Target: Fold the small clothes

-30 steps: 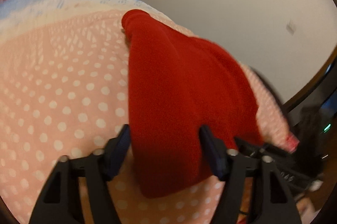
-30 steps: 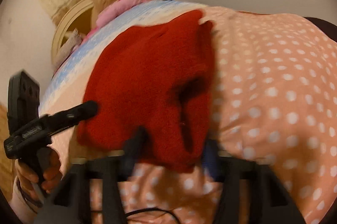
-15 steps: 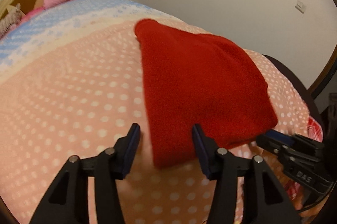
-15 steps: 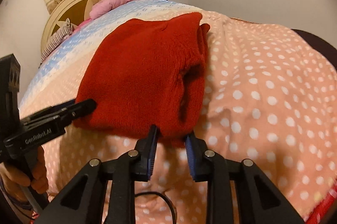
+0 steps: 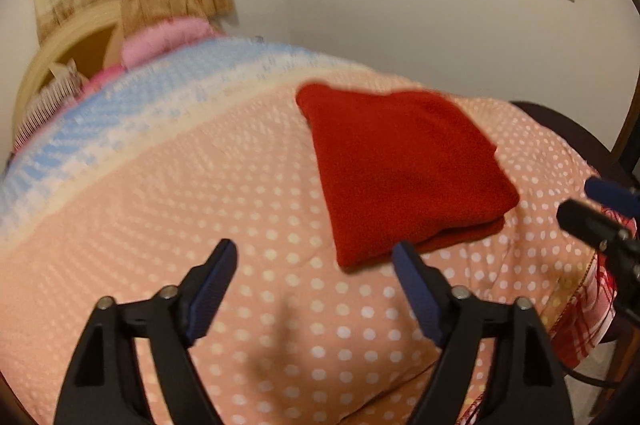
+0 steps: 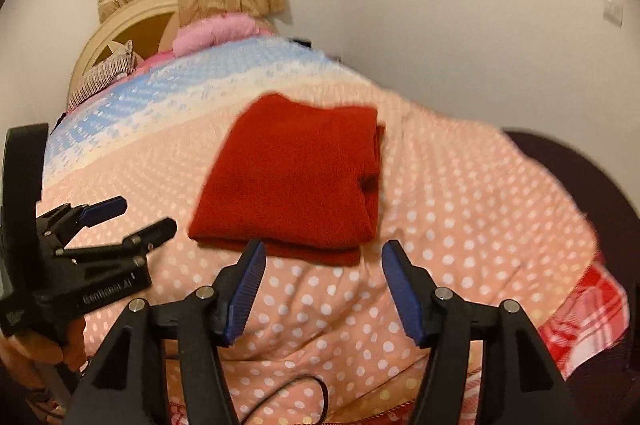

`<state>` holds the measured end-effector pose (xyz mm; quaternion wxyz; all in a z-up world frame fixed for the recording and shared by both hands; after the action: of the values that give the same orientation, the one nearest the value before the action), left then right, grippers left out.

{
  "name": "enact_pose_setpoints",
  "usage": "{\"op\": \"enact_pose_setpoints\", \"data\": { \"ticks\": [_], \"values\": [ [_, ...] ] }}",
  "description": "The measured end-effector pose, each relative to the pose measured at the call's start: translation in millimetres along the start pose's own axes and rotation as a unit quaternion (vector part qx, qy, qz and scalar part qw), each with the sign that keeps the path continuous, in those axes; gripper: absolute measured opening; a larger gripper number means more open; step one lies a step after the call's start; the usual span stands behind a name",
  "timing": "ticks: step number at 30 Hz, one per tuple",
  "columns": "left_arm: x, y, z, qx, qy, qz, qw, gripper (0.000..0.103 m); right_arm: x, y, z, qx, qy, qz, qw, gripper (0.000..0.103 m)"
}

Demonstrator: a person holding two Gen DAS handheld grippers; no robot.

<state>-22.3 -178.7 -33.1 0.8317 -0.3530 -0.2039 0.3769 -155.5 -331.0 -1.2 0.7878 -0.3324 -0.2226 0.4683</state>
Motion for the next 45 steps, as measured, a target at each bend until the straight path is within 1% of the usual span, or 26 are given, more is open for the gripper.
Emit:
{"op": "enact_pose_setpoints", "data": {
  "ticks": [1,2,3,4,6,8,10,12,17,22,25,28,45],
  "values": [
    [-0.1,-2.3,7.9,-0.013,-0.004,-0.002,0.9999,0.094,4.0,-4.4,9.5,-0.014,0.004,0.006,1.000,0.062],
    [0.5,-4.7,16.3,-0.028,-0.007,-0.002,0.9996,0.099,7.7,-9.1,18.7,-0.028,0.009,0.012,0.999,0.062],
    [1.8,-7.4,25.6,-0.043,-0.009,-0.001,0.9990,0.102,11.0,-13.3,27.3,-0.042,0.015,0.016,0.999,0.065],
    [2.6,-9.8,35.3,-0.057,-0.010,0.001,0.9983,0.103,14.6,-17.9,38.3,-0.061,0.020,0.020,0.998,0.070],
    [5.0,-13.7,51.6,-0.077,-0.015,0.004,0.9969,0.103,20.0,-23.6,56.3,-0.089,0.022,0.024,0.996,0.075],
    [4.7,-17.0,61.6,-0.090,-0.031,0.002,0.9954,0.103,25.8,-31.0,73.1,-0.117,0.020,0.028,0.992,0.076],
    [4.4,-19.5,73.5,-0.111,-0.050,0.001,0.9925,0.103,31.5,-35.7,88.1,-0.138,0.023,0.033,0.990,0.076],
    [4.3,-21.0,86.4,-0.130,-0.052,0.004,0.9902,0.103,34.5,-39.1,99.9,-0.157,0.025,0.038,0.987,0.077],
    [8.2,-27.2,105.3,-0.148,-0.040,0.031,0.9876,0.103,41.1,-43.7,124.6,-0.201,0.042,0.052,0.977,0.078],
    [8.0,-31.5,110.6,-0.162,-0.043,0.030,0.9853,0.103,44.5,-45.0,142.9,-0.235,0.051,0.052,0.969,0.081],
    [4.4,-29.8,111.7,-0.165,-0.046,0.030,0.9849,0.103,44.0,-46.7,147.8,-0.247,0.059,0.053,0.966,0.083],
    [2.9,-29.5,112.4,-0.167,-0.042,0.027,0.9847,0.103,40.8,-48.2,149.0,-0.248,0.061,0.046,0.966,0.084],
    [-4.0,-28.5,105.7,-0.154,-0.046,0.021,0.9868,0.103,30.3,-43.9,138.3,-0.227,0.062,0.022,0.972,0.084]
  ]
}}
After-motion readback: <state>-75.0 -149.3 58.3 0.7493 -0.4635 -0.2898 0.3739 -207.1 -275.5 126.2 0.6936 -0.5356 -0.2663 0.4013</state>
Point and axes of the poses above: each gripper's, at about its wrist camera, not at the fingertips, and z roughly against the way its jaws point, x to its left, y to its underside, the point moved 4 cm from there along -z, roughly the way its jaws point, and after that the axes turned 1 degree about -z, right-handed, at the moved point
